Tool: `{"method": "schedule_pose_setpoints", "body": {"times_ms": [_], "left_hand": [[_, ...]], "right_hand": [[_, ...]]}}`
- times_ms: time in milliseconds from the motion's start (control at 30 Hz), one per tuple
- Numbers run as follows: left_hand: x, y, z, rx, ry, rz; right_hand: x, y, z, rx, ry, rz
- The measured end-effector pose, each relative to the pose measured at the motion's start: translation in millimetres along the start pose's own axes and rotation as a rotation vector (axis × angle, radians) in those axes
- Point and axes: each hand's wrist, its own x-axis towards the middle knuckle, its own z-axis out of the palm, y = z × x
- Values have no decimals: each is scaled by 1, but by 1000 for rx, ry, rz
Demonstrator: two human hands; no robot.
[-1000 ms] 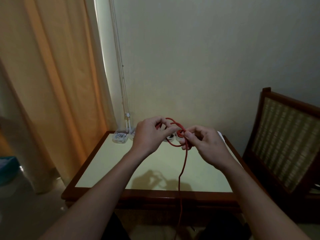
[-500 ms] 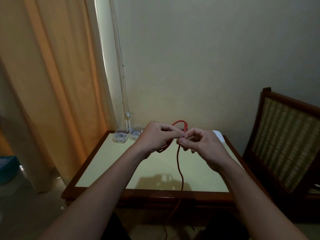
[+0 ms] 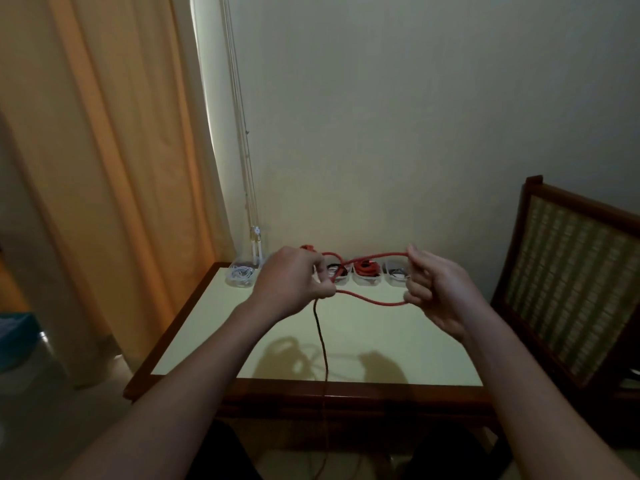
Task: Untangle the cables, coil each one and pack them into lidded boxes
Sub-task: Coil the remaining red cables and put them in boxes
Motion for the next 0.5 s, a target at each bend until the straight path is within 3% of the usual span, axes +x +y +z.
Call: {"method": "schedule_pose_setpoints", "body": {"times_ms": [33,100,200,367,500], "left_hand": [[2,-5,-3,25,5,5],[7,-13,-9,84,-5,23],[11,-23,-13,142,-11,41],[10,-23,-7,97,-3,46],[12,-14,-9,8,12,55]], "right_hand": [[1,0,-11,-128,-22,-12],[3,2,-35,-608,-37,-74],[8,12,-57,-1197,44,-159],[6,38,-56,-1377,151,-189],[0,59,-45,-1414,269,-389]]}}
